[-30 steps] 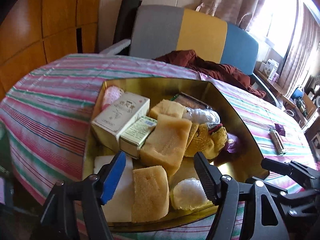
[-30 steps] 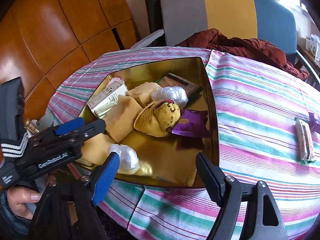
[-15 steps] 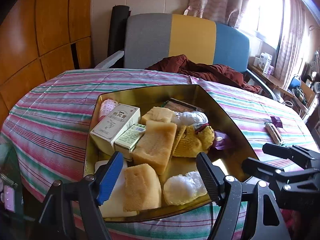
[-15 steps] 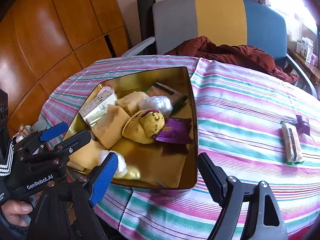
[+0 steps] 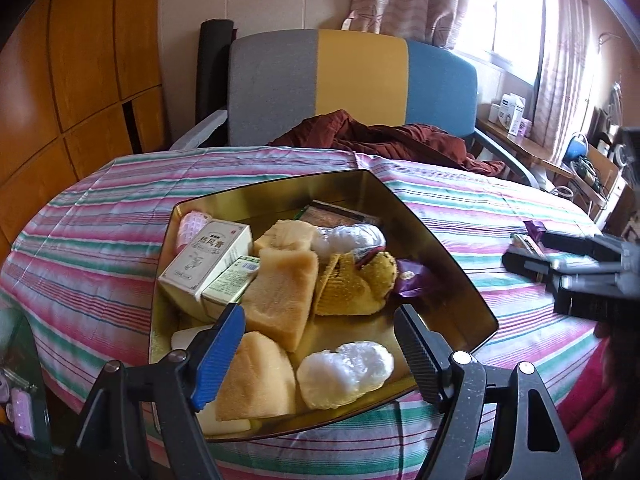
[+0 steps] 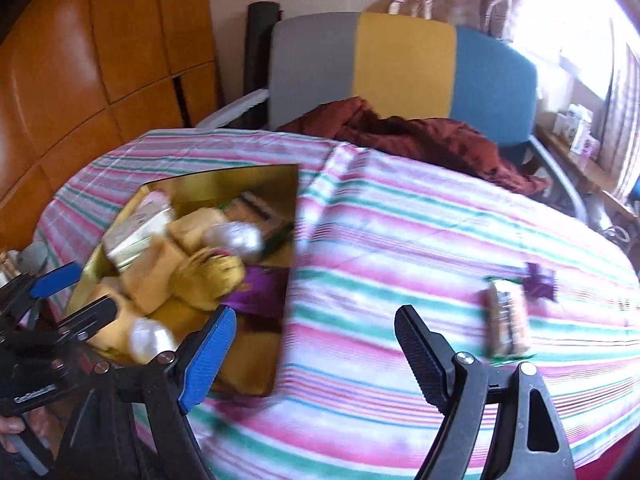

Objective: Organize objects
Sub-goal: 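Withdraw both grippers and move toward the cracker packet and purple bag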

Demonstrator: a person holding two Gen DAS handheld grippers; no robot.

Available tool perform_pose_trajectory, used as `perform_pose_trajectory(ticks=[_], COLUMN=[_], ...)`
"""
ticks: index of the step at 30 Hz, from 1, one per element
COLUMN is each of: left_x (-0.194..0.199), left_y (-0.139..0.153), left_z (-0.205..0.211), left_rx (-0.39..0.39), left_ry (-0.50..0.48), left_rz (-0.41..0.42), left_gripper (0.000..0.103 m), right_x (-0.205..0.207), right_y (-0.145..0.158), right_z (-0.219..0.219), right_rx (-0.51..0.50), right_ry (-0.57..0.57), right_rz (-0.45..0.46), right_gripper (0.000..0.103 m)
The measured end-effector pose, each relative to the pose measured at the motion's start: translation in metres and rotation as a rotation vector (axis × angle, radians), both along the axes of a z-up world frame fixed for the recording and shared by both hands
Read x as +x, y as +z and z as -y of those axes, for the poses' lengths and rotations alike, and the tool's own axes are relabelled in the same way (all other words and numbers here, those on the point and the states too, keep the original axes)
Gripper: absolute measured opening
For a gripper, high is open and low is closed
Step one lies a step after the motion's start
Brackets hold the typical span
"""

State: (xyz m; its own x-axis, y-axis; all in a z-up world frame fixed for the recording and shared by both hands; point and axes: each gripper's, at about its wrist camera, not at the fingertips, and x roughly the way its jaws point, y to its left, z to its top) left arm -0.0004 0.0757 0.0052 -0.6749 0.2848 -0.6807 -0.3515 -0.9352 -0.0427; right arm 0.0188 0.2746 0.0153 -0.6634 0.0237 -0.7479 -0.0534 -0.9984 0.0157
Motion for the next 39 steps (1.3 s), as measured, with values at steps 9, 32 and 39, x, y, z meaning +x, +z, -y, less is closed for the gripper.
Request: perform_pose_trajectory(ticks=[9,32,39], left_x=[0.002,-0.016,-0.021], left_y=[0.002,0.015,0.007], left_z=[-0.024,-0.153,-0.200], left_rx=[-0.029,-0.125,-0.147], left_ry=[-0.061,-0.302,-0.380], left_rz=[0.002,-0.019,0.004], left_gripper=[0.079,0.079,0.079], right_x=[-0.002,0.046,0.051], right_y=[0.012,-0.025,-0.029], right_z=[-0.107,-0.270,-0.282], right_rx=[0.039,-0.233,-0.297], right_ry=[-0.220,-0.725,-0.757], right_rz=[0.000,0.011,0.010], right_gripper=[0.083,0.083,0.083])
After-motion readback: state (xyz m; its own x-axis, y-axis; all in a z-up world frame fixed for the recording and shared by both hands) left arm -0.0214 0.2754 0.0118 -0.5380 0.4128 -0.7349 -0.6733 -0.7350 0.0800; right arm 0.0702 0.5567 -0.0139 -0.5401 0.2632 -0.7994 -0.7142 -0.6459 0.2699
